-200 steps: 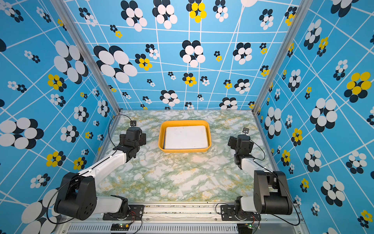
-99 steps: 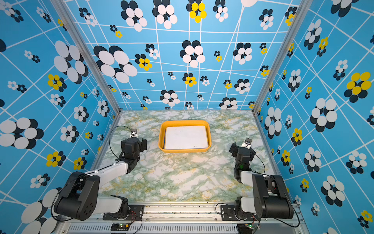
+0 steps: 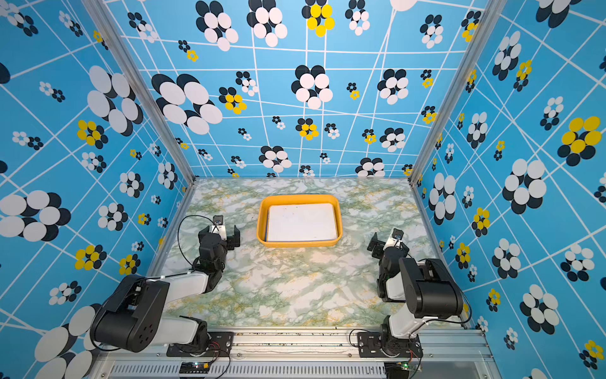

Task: Put the whiteboard into the storage box
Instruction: Reset both arms

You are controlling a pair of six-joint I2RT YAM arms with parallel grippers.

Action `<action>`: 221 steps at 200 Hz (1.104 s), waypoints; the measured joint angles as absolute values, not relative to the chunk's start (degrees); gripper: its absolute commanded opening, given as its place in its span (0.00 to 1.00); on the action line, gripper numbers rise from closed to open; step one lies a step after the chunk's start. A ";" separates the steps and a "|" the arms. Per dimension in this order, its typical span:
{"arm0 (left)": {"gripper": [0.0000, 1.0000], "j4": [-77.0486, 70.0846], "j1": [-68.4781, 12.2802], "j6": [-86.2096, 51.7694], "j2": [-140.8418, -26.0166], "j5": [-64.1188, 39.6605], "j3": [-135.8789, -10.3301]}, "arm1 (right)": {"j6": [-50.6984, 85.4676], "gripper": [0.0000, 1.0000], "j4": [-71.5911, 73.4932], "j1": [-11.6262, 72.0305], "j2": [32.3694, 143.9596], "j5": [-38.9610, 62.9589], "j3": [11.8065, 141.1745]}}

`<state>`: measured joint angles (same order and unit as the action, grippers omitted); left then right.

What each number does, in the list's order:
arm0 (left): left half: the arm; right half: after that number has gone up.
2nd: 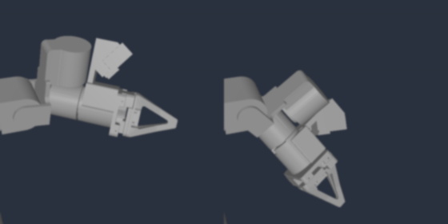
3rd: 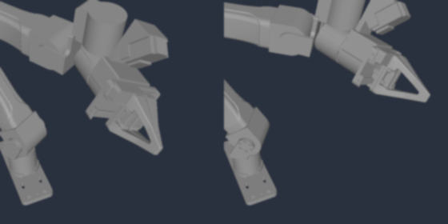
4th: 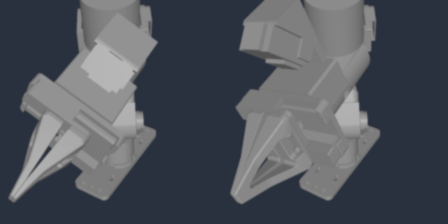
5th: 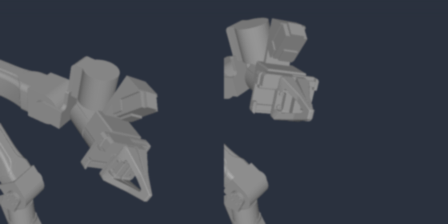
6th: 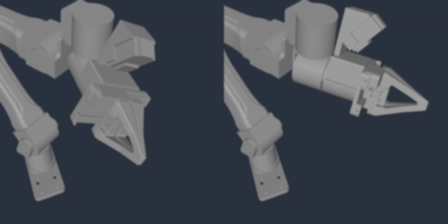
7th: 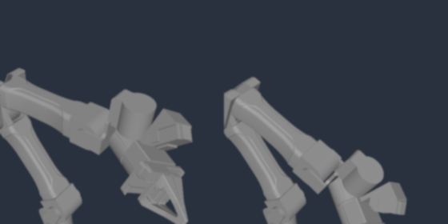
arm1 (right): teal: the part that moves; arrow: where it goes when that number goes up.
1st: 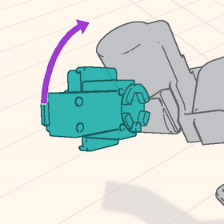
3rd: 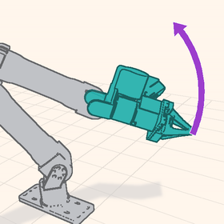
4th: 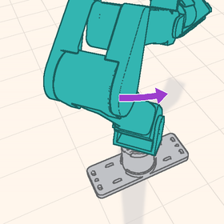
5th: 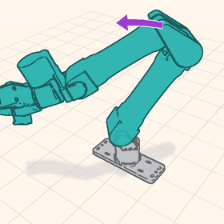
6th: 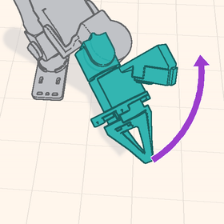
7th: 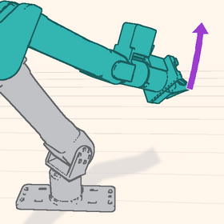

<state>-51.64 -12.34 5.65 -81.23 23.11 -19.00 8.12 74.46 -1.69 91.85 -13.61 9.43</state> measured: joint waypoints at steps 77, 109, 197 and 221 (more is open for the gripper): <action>1.00 -54.46 -8.69 3.09 -86.08 23.29 -20.27 | 7.75 0.99 70.15 -1.69 90.32 -12.91 12.97; 0.99 -53.93 -6.42 1.61 -86.15 19.68 -21.04 | 6.79 0.99 67.37 -1.69 90.32 -10.90 14.28; 0.99 -59.86 -5.87 1.50 -89.84 14.66 -18.13 | 2.15 0.99 58.85 -1.56 90.21 0.27 19.94; 0.99 -59.31 -5.52 1.08 -89.84 14.55 -18.65 | 2.11 0.99 57.28 -1.54 90.21 0.49 20.05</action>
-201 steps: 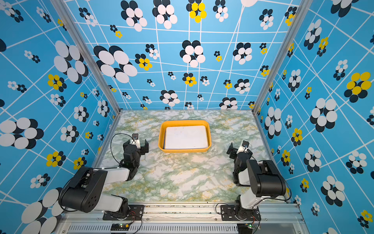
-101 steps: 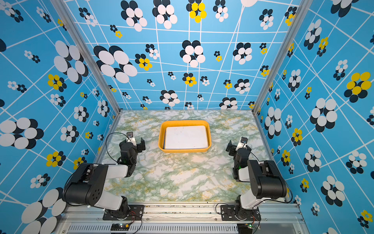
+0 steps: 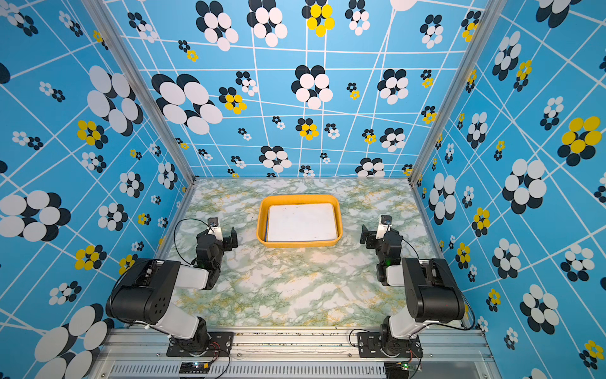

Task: Put the whiteboard into the storage box
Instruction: Reset both arms

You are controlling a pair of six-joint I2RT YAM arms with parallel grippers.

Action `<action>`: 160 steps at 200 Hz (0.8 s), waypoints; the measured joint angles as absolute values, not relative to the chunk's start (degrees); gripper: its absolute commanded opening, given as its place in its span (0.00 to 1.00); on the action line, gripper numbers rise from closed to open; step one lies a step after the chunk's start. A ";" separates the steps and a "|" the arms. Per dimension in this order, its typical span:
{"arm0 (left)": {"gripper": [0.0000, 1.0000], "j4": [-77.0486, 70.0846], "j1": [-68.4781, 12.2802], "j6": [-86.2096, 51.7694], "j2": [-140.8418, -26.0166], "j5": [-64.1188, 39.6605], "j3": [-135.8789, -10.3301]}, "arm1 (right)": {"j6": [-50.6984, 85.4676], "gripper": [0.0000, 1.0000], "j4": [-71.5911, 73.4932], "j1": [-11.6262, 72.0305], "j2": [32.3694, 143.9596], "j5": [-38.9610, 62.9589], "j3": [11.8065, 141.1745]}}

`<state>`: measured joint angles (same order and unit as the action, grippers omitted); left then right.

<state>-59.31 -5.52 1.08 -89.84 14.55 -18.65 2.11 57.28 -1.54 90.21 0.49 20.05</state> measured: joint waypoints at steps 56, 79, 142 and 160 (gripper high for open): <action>0.99 -59.07 -5.26 1.02 -89.84 14.52 -18.85 | 2.13 0.99 55.86 -1.54 90.21 -0.58 20.08; 0.99 -59.07 -5.26 1.02 -89.84 14.52 -18.85 | 2.26 0.99 55.86 -1.54 90.21 -1.15 20.08; 0.99 -59.07 -5.26 1.02 -89.84 14.52 -18.85 | 2.33 0.99 55.86 -1.54 90.21 -1.63 20.08; 0.99 -59.07 -5.26 1.02 -89.84 14.52 -18.85 | 2.33 0.99 55.86 -1.54 90.21 -1.63 20.08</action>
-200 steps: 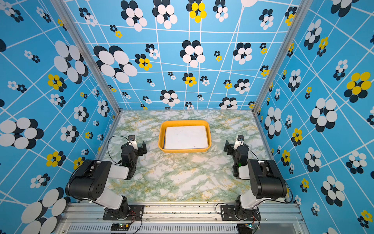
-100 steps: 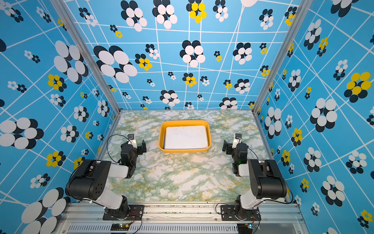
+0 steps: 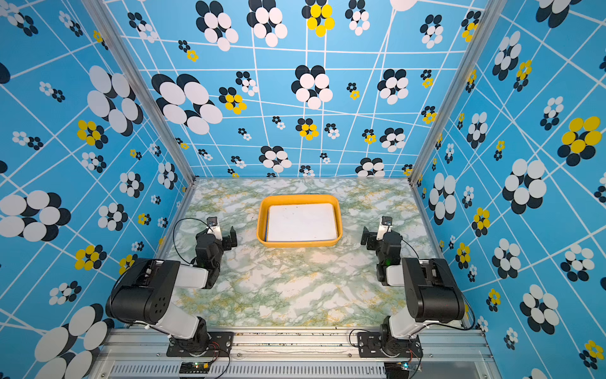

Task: Put the whiteboard into the storage box
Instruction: Reset both arms

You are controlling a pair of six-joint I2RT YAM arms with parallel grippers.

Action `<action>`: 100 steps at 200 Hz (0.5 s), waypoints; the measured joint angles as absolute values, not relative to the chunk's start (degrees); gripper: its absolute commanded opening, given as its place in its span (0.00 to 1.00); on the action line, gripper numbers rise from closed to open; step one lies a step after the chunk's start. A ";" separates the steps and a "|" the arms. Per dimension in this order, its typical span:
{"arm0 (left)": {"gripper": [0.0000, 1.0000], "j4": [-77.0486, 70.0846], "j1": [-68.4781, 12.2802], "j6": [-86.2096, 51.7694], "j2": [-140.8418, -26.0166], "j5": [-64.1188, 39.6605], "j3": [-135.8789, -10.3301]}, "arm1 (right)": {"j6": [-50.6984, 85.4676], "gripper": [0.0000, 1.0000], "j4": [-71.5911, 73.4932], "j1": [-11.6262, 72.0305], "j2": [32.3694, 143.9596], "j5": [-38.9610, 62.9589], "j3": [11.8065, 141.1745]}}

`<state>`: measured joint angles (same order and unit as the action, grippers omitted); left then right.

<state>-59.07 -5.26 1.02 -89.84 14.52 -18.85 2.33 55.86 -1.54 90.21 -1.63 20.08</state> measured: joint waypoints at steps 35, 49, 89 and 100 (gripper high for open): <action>0.99 -59.07 -5.26 1.02 -89.84 14.52 -18.85 | 2.33 0.99 55.86 -1.54 90.21 -1.63 20.08; 1.00 -59.07 -5.26 1.02 -89.84 14.52 -18.85 | 2.33 0.99 55.86 -1.54 90.21 -1.63 20.08; 0.99 -59.07 -5.26 1.02 -89.84 14.52 -18.85 | 2.33 0.99 55.86 -1.54 90.21 -1.63 20.08; 1.00 -59.07 -5.26 1.02 -89.84 14.52 -18.85 | 2.33 0.99 55.86 -1.54 90.21 -1.63 20.08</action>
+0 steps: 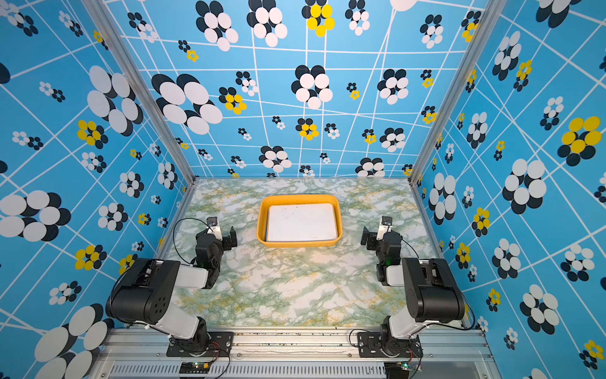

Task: Put the whiteboard into the storage box
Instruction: Reset both arms

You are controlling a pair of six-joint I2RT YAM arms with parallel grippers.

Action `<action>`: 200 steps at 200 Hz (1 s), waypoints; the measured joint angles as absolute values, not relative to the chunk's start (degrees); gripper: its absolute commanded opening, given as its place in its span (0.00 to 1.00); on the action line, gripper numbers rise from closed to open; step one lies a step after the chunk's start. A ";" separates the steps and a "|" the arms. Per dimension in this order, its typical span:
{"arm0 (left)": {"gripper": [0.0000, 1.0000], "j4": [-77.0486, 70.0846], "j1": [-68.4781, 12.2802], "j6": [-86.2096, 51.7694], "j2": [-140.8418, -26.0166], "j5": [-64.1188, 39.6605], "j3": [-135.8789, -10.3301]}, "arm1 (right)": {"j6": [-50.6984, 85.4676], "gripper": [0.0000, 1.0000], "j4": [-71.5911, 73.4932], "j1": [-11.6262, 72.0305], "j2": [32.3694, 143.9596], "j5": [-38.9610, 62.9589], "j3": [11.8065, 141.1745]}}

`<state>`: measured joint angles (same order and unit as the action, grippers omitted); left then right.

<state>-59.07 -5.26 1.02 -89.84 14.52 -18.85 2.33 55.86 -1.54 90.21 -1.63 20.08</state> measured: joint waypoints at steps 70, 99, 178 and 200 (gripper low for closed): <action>0.99 -59.07 -5.26 1.02 -89.84 14.52 -18.85 | 2.33 0.99 55.86 -1.54 90.21 -1.65 20.08; 0.99 -59.07 -5.26 1.02 -89.84 14.52 -18.85 | 2.33 0.99 55.86 -1.54 90.21 -1.65 20.08; 0.99 -59.07 -5.26 1.02 -89.84 14.52 -18.85 | 2.22 0.99 55.83 -1.54 90.21 -1.19 20.10; 0.99 -59.07 -5.26 1.02 -89.84 14.52 -18.85 | 2.09 0.99 55.86 -1.52 90.21 -0.23 20.08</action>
<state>-59.07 -5.26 1.02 -89.84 14.52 -18.85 2.09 55.86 -1.52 90.21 -0.23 20.08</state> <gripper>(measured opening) 0.994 0.991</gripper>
